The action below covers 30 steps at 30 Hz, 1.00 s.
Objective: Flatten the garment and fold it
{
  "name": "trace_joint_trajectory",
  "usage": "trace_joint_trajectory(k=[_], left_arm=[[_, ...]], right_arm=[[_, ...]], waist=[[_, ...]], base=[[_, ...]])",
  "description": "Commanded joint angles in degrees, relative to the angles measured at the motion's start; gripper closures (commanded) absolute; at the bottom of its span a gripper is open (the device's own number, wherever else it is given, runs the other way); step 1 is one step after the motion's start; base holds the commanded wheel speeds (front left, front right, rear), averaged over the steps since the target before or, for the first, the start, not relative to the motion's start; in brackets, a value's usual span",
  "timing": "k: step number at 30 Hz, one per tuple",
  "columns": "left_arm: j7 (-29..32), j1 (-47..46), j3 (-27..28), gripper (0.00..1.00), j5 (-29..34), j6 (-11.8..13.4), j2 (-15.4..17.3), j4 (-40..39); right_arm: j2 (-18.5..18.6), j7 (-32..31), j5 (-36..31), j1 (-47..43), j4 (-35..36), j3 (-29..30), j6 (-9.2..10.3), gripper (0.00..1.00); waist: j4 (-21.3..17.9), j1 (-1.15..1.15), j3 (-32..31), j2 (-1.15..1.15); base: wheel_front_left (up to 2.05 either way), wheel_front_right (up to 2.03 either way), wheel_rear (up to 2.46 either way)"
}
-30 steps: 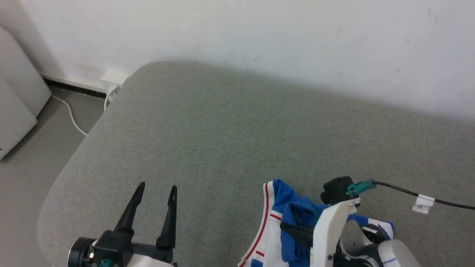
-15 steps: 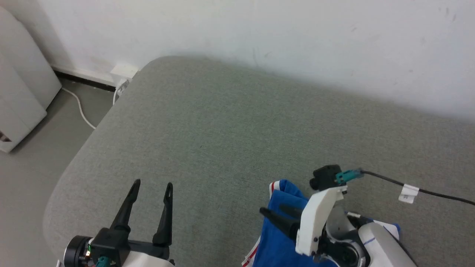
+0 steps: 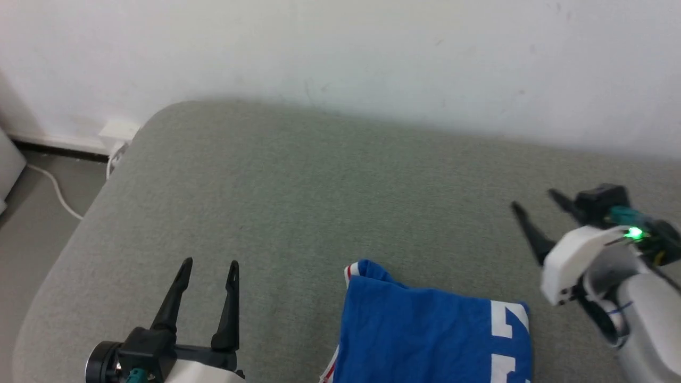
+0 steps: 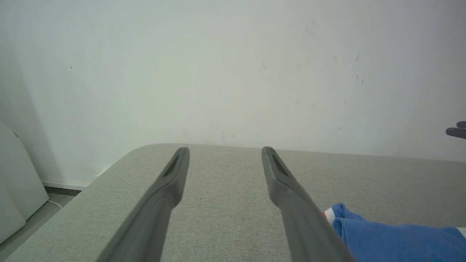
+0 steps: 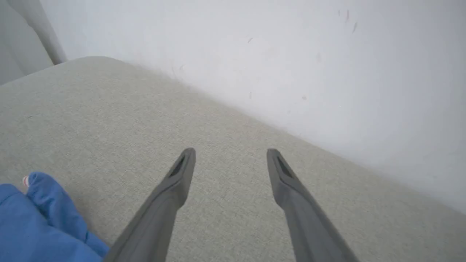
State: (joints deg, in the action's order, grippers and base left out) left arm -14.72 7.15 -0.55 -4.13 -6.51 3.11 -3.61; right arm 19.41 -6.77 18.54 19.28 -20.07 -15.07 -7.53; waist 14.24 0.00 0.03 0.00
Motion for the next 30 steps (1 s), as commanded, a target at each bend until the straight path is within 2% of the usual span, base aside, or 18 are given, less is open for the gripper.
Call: trace_joint_trajectory(k=[1,6,11,17,22,25,30], left_arm=[[-0.3,0.0,0.2,0.0,-0.4,0.0,-0.2,0.1],[-0.3,-0.2,0.9,0.0,-2.0,0.1,-0.2,0.2],[-0.3,-0.9,0.6,0.0,-2.0,-0.1,-0.2,0.4],[-0.3,-1.2,0.2,0.0,-2.0,-0.2,-0.2,1.1],[-0.3,-1.1,0.0,0.0,-1.1,-0.4,-0.2,1.4],[-0.3,-0.8,-0.5,0.0,-0.7,-0.6,-0.2,1.5],[-0.3,-0.4,-1.0,0.0,-1.1,-0.7,-0.2,0.7]], right_arm=[[0.2,1.5,-0.9,0.6,-0.3,0.7,0.04,0.0],[2.2,9.5,-5.2,-0.6,0.2,6.2,0.04,0.0],[1.6,15.3,-8.4,-4.8,4.9,12.1,0.04,0.0],[-1.6,19.1,-9.4,-13.7,14.7,17.9,0.04,0.0],[-7.0,20.4,-10.1,-21.3,22.1,20.3,0.04,0.0],[-8.7,20.9,-11.0,-25.0,23.8,19.5,0.04,0.0],[-10.1,21.0,-10.7,-27.6,22.5,19.0,0.04,0.0]], waist=[[-2.1,0.0,-0.3,0.0],[-4.9,0.0,0.3,0.0],[-6.9,0.0,1.0,0.0],[-8.7,0.0,1.7,0.0],[-9.8,0.0,1.9,0.0],[-10.3,0.0,1.6,0.0],[-11.0,0.0,1.6,0.0]], base=[[0.0,0.0,0.0],[0.0,0.0,0.0],[0.0,0.0,0.0],[0.0,0.0,0.0],[0.0,0.0,0.0],[0.0,0.0,0.0],[0.0,0.0,0.0]])
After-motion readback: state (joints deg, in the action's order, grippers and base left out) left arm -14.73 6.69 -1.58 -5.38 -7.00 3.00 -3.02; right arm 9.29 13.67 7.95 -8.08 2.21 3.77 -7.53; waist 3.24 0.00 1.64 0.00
